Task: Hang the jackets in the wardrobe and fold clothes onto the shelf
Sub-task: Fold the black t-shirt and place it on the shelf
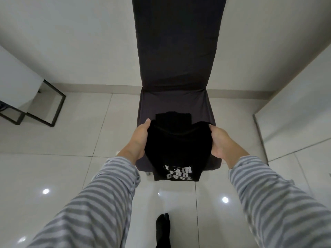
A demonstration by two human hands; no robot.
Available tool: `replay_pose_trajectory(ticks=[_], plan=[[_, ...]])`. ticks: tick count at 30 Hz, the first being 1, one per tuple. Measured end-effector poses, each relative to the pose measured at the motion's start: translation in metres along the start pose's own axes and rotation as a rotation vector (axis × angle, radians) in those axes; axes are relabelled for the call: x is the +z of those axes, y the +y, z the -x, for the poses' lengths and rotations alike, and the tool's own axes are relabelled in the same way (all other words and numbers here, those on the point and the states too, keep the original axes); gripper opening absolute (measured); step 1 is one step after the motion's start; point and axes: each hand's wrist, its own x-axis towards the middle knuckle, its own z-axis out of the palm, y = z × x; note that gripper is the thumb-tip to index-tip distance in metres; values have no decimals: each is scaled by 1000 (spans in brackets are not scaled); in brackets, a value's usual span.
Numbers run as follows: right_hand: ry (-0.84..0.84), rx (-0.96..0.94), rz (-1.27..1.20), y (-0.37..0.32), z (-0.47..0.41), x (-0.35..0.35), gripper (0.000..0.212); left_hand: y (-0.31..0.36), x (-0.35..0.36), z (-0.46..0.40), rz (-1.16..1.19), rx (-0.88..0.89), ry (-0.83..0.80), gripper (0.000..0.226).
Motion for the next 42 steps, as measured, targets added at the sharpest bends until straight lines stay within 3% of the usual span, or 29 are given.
replay_pose_trajectory(ticks=[2,4,10,18,22,25,28,29,31,33,36,39,42], plan=[[18,3,35,-7,-44,5,33,2,0,-46,-34,24,30,68],[49,-9,73,-9,-97,4,39,2,2,-90,-52,61,47,73],[108,-24,106,-21,-186,30,41,-4,17,-189,-121,149,161,37],[285,-118,216,9,-280,25,34,-28,14,-266,-329,248,363,13],[330,-115,270,10,-292,23,30,-33,11,-276,-452,292,432,13],[379,-210,478,2,-290,28,27,-29,14,-267,-574,318,485,34],[471,-522,956,-3,-272,41,37,-21,25,-254,-602,234,474,50],[419,-654,1079,-2,-267,45,41,-20,27,-252,-597,189,438,57],[161,-804,1289,-1,-260,58,56,-18,27,-252,-579,86,351,68],[-96,-747,1402,1,-256,68,77,-16,23,-253,-548,33,260,63],[-235,-660,1474,0,-256,80,99,-13,21,-244,-398,158,81,42],[-242,-638,1488,-6,-253,88,86,-6,15,-234,-218,250,-68,36],[-359,-546,1319,-17,-236,89,45,0,10,-224,-91,281,-95,41]])
